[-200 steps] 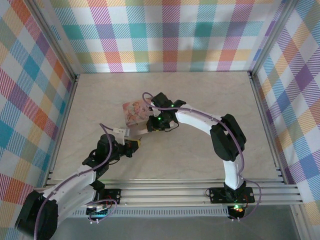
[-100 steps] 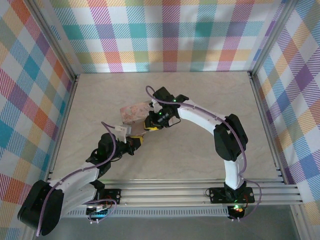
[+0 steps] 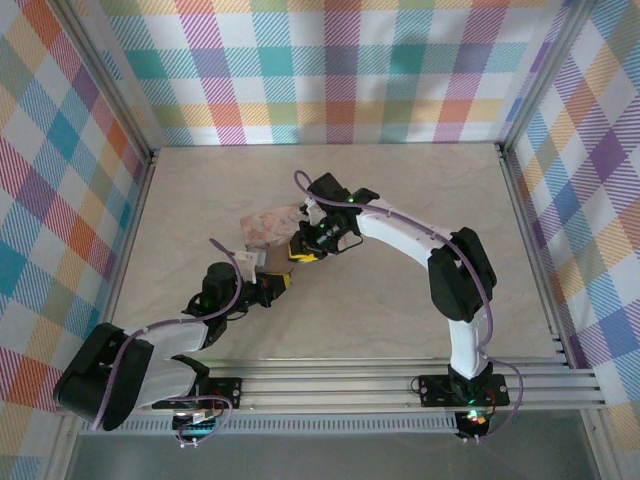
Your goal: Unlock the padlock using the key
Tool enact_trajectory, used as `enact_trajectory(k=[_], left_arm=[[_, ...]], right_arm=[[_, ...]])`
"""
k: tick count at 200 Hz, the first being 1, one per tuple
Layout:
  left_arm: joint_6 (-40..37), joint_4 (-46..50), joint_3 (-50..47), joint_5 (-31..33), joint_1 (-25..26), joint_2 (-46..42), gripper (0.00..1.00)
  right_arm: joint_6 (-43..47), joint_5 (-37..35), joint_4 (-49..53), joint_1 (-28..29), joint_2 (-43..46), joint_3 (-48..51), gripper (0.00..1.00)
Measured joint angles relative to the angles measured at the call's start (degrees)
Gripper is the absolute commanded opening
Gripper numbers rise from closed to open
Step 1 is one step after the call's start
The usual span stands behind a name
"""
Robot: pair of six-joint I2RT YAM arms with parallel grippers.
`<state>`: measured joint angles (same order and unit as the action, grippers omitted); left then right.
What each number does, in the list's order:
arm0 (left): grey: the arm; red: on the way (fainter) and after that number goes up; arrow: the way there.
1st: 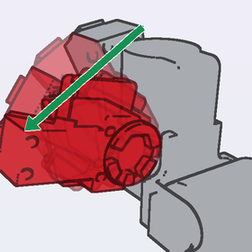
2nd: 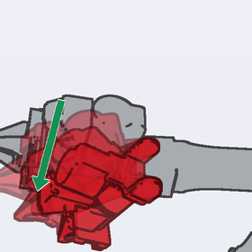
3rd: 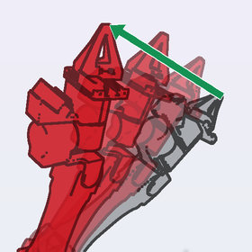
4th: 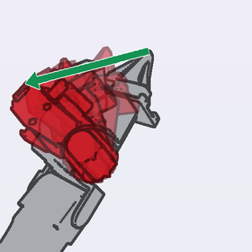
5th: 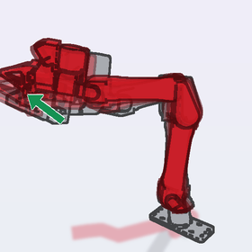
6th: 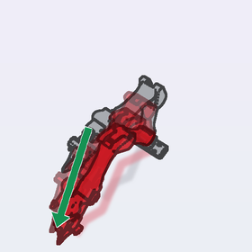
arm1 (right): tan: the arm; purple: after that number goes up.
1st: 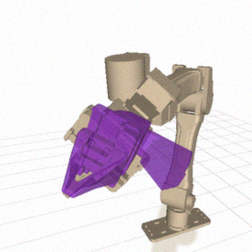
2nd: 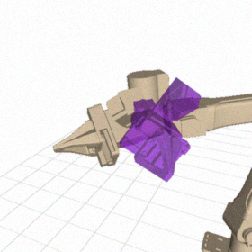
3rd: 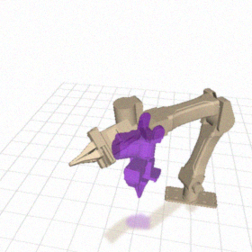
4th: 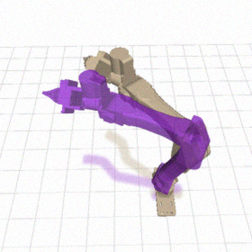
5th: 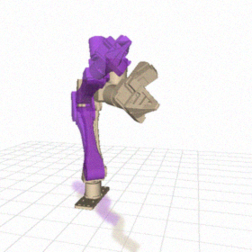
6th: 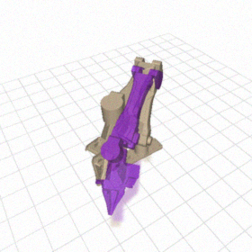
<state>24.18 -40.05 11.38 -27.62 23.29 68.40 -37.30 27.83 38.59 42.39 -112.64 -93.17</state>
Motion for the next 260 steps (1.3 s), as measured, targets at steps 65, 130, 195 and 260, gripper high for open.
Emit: enact_trajectory(k=[65,130,195,260], left_arm=[[0.7,-1.0,0.0,0.2,-1.0,-1.8,0.00],[0.7,-1.0,0.0,0.8,-1.1,-2.1,0.00],[0.9,0.6,0.0,3.7,-1.1,-5.4,0.00],[0.9,0.6,0.0,3.7,-1.1,-5.3,0.00]], right_arm=[[-0.4,0.3,-0.2,0.0,0.0,0.0,0.00],[-1.6,1.4,-1.1,0.0,0.0,0.0,0.00],[-2.6,2.1,-2.0,-0.2,0.0,0.0,0.00],[-3.0,2.9,-2.1,-0.3,0.0,0.0,0.00]])
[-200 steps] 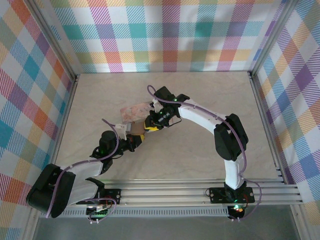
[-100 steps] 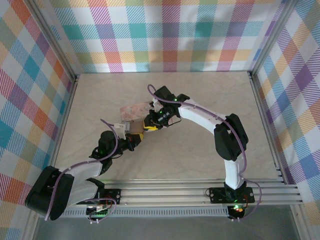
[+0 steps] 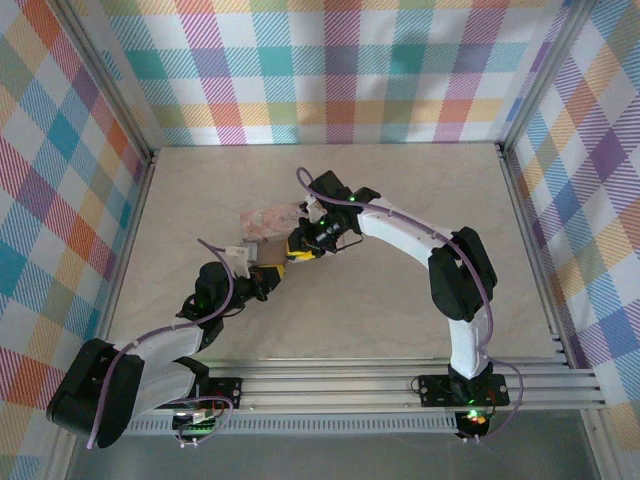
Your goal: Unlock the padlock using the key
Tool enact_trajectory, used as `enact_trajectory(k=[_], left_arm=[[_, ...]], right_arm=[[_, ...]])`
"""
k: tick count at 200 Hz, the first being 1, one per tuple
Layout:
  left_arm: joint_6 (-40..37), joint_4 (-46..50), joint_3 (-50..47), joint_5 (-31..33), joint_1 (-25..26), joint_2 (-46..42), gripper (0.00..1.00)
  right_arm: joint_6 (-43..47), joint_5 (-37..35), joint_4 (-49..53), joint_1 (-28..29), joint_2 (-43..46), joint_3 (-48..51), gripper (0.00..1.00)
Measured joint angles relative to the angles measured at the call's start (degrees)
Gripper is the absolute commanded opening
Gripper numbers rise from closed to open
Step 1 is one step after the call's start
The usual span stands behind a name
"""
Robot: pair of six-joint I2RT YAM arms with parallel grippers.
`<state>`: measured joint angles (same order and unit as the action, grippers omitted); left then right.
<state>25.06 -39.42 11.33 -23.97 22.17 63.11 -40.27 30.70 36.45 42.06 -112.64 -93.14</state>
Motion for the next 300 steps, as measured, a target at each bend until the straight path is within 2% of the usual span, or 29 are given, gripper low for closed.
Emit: enact_trajectory(k=[77,300], left_arm=[[0.0,-2.8,0.1,-0.4,0.0,3.1,0.00],[0.0,-4.4,-1.2,1.7,0.0,0.9,0.00]], right_arm=[[-1.1,0.7,-0.5,0.0,0.0,0.0,0.00],[-1.6,0.9,-0.9,0.0,0.0,0.0,0.00]])
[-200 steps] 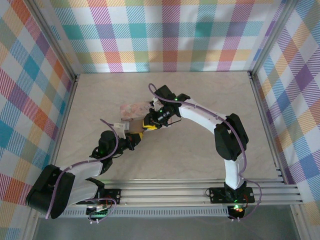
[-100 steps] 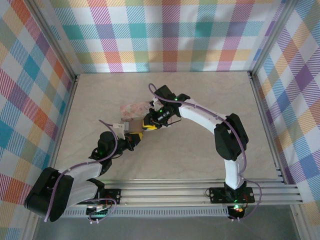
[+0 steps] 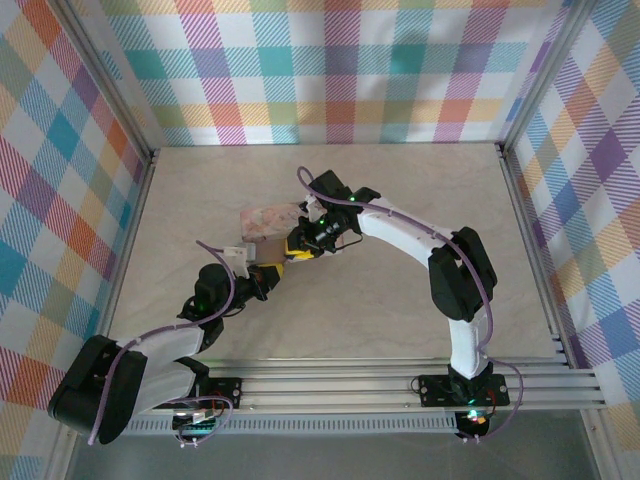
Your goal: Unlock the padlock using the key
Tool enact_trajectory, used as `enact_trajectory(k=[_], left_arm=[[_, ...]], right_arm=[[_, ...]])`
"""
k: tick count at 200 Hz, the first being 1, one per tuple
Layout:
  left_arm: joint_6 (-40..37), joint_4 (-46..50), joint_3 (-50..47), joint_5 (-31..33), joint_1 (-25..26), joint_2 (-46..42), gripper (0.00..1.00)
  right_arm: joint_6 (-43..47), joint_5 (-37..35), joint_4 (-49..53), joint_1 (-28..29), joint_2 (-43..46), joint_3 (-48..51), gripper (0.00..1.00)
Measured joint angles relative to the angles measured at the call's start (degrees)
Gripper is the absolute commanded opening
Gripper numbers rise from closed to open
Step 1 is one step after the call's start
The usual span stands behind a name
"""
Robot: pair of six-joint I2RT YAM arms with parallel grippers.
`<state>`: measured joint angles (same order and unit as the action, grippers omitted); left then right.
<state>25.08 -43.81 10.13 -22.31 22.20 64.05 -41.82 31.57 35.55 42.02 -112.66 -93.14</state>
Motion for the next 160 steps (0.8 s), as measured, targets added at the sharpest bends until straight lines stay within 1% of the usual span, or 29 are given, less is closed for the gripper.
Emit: enact_trajectory(k=[73,160], left_arm=[[0.0,-1.6,-0.6,0.4,0.0,-0.3,0.00],[0.4,-4.4,0.1,-0.2,0.2,4.0,0.00]], right_arm=[[-0.9,0.5,-0.4,0.0,0.0,0.0,0.00],[-1.1,-0.3,-0.4,-0.1,-0.1,0.0,0.00]])
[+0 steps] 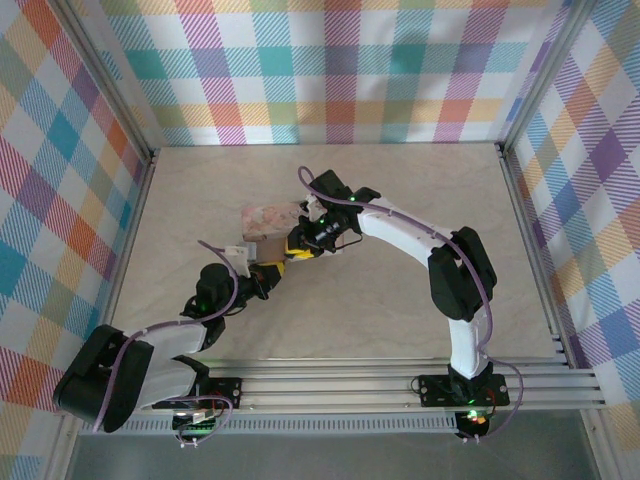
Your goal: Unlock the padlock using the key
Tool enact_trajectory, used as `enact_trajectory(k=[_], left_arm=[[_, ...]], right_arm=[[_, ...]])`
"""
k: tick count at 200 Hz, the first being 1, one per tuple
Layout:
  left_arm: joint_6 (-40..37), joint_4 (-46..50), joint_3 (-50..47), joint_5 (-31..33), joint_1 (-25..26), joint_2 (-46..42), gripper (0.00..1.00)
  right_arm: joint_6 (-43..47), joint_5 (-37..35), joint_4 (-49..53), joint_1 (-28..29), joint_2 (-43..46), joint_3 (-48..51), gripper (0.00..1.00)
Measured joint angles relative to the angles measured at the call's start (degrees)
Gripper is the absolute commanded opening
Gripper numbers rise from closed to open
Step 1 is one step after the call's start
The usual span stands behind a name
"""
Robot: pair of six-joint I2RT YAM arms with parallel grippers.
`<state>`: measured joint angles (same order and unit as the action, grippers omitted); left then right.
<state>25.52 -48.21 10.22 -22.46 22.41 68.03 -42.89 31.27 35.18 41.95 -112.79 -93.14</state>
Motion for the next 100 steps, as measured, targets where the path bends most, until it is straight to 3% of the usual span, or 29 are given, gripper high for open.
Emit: enact_trajectory(k=[100], left_arm=[[3.1,-3.1,1.6,-2.2,0.3,6.1,0.00]], right_arm=[[0.2,-1.0,-0.4,-0.2,-0.5,0.0,0.00]])
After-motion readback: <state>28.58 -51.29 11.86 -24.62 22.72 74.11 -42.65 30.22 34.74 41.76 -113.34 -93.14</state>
